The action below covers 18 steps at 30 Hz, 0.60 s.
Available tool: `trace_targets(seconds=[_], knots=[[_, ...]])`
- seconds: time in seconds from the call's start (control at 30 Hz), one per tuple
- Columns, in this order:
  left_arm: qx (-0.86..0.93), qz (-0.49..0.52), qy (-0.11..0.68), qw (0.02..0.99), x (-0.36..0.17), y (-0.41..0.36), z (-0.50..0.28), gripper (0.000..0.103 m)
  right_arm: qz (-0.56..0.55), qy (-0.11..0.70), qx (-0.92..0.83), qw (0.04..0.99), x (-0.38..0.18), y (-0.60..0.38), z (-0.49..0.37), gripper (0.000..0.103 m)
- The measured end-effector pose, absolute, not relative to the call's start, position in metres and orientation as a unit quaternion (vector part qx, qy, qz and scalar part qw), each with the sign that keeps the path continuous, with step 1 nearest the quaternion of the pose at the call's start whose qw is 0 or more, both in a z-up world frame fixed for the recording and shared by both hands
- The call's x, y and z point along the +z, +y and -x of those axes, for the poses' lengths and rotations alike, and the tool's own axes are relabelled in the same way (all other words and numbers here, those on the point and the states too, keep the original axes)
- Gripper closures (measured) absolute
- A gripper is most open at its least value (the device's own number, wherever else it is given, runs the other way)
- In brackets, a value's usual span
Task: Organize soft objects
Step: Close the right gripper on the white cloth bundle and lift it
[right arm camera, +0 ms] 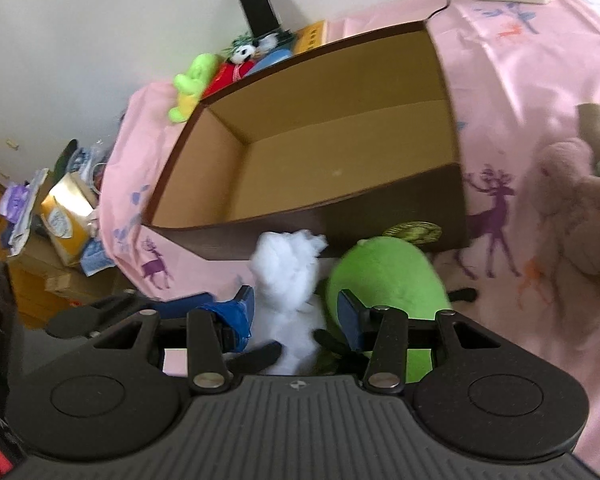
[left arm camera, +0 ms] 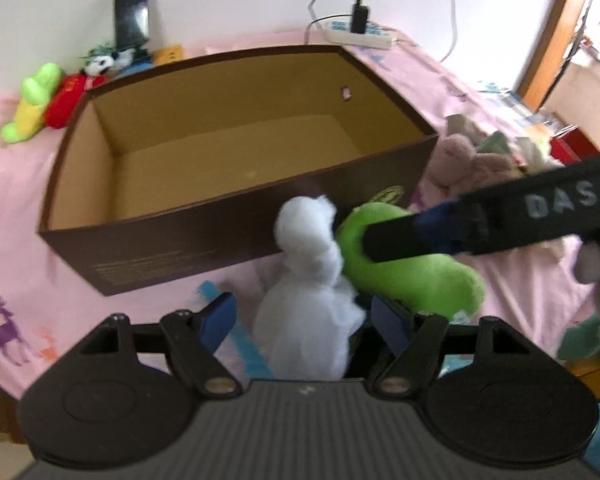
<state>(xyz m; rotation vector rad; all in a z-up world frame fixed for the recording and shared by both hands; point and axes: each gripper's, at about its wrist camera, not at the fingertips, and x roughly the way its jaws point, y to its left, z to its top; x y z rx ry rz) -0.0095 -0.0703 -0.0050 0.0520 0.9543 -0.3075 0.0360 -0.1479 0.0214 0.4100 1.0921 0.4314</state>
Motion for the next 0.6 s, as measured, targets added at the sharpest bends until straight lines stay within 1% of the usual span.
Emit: trace_targets(seconds=[0.2,0.27,0.3,0.37,0.4,0.43,0.5,0.57,0.6], knots=[[-0.183,-0.023,0.448,0.875,-0.018,-0.075,0.008,0.028,-0.184,0.522,0.21,0.806,0.013,-0.135,-0.043,0.073],[-0.182,-0.028,0.446,0.876,-0.024,-0.076,0.007,0.031,-0.186,0.527,0.209,0.803,0.009,-0.135,-0.047,0.073],[-0.18,-0.028,0.449,0.875,-0.026,-0.076,0.003,0.034,-0.184,0.528,0.208,0.803,0.007,-0.134,-0.048,0.073],[-0.175,-0.025,0.452,0.874,-0.032,-0.077,-0.001,0.043,-0.177,0.529,0.208,0.804,0.004,-0.129,-0.051,0.073],[-0.173,-0.023,0.452,0.875,-0.035,-0.076,-0.002,0.057,-0.176,0.529,0.207,0.804,0.001,-0.128,-0.052,0.073],[-0.17,-0.021,0.451,0.876,-0.036,-0.074,-0.003,0.067,-0.179,0.531,0.207,0.802,-0.002,-0.127,-0.052,0.073],[-0.169,-0.015,0.447,0.878,-0.037,-0.071,-0.005,0.078,-0.192,0.539,0.21,0.793,-0.008,-0.129,-0.053,0.076],[-0.171,-0.011,0.444,0.88,-0.037,-0.068,-0.006,0.082,-0.209,0.544,0.216,0.783,-0.012,-0.132,-0.053,0.083],[-0.172,-0.013,0.441,0.881,-0.037,-0.068,-0.005,0.086,-0.217,0.541,0.219,0.782,-0.013,-0.134,-0.052,0.085]])
